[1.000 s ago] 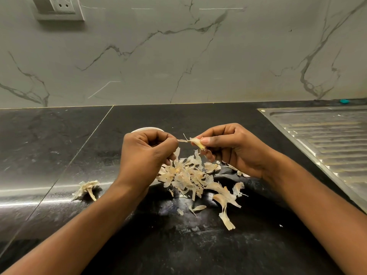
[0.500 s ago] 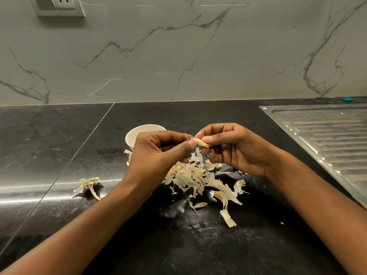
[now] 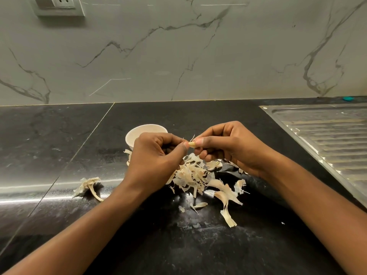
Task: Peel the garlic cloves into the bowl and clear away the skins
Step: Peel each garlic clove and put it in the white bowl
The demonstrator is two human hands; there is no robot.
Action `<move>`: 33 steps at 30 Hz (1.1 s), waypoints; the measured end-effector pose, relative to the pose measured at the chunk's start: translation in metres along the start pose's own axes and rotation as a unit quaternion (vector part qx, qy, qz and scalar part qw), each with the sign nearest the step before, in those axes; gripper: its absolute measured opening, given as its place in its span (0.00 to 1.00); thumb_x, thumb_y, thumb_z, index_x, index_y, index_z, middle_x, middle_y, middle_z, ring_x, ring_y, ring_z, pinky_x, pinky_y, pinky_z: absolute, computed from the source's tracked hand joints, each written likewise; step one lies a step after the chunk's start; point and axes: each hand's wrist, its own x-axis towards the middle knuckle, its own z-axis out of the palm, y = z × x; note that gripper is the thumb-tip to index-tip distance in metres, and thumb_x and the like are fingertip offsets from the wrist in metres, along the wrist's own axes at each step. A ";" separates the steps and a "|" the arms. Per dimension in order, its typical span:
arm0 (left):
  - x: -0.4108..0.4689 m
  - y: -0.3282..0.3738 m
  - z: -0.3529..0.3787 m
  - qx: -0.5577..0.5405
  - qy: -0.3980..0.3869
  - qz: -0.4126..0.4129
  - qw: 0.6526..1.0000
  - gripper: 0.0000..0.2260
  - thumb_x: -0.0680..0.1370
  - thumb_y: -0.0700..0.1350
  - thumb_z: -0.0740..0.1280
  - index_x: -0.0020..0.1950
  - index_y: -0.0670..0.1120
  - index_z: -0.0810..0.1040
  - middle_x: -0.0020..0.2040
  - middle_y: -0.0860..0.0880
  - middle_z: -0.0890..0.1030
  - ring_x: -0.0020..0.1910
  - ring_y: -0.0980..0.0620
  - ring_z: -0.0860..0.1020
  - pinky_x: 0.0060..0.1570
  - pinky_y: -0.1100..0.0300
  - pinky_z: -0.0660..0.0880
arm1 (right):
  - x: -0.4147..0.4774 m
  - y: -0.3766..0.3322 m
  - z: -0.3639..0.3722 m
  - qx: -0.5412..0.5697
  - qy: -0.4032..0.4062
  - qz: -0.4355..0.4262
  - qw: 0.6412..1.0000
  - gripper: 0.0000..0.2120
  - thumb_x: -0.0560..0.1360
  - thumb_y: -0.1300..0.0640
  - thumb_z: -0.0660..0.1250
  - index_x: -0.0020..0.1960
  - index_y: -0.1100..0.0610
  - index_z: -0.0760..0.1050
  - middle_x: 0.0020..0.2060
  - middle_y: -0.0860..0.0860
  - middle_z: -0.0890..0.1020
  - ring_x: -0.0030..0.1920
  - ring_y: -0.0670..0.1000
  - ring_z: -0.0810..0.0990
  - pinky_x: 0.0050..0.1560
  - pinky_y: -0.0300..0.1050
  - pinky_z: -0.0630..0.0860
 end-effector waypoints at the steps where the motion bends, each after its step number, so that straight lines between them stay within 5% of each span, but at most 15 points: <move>1: 0.000 0.001 0.000 0.005 0.002 0.002 1.000 0.05 0.79 0.39 0.74 0.44 0.45 0.88 0.32 0.48 0.85 0.30 0.47 0.84 0.33 0.52 0.83 | 0.000 0.000 0.001 -0.009 0.004 -0.006 1.000 0.10 0.77 0.62 0.75 0.55 0.67 0.85 0.46 0.63 0.87 0.41 0.55 0.84 0.43 0.42 0.84; 10: 0.001 0.008 -0.005 -0.018 0.012 -0.004 1.000 0.06 0.76 0.34 0.74 0.39 0.40 0.86 0.28 0.45 0.82 0.24 0.49 0.78 0.25 0.59 0.76 | -0.004 -0.001 0.012 -0.061 0.026 -0.058 0.996 0.09 0.77 0.62 0.75 0.54 0.67 0.86 0.44 0.62 0.88 0.42 0.58 0.88 0.45 0.46 0.87; 17: 0.002 0.011 -0.006 -0.175 -0.004 -0.139 0.975 0.07 0.78 0.30 0.68 0.41 0.27 0.78 0.29 0.42 0.76 0.24 0.52 0.72 0.24 0.62 0.70 | -0.006 0.000 0.013 -0.055 0.025 -0.112 0.992 0.11 0.75 0.61 0.75 0.54 0.66 0.86 0.43 0.62 0.88 0.41 0.57 0.88 0.43 0.45 0.87; 21: 0.004 0.016 -0.006 -0.245 -0.026 -0.200 0.948 0.06 0.78 0.32 0.67 0.42 0.33 0.80 0.30 0.44 0.75 0.26 0.53 0.72 0.24 0.64 0.69 | -0.008 0.000 0.011 -0.046 0.003 -0.153 0.987 0.10 0.77 0.66 0.72 0.58 0.66 0.85 0.46 0.61 0.89 0.43 0.57 0.89 0.45 0.44 0.86; 33: 0.006 0.011 -0.006 -0.218 -0.030 -0.205 0.954 0.06 0.77 0.34 0.71 0.45 0.29 0.81 0.32 0.44 0.77 0.28 0.52 0.73 0.26 0.64 0.72 | -0.004 0.001 0.005 0.025 0.008 -0.112 0.993 0.12 0.79 0.60 0.70 0.59 0.66 0.83 0.49 0.64 0.88 0.45 0.56 0.89 0.46 0.44 0.86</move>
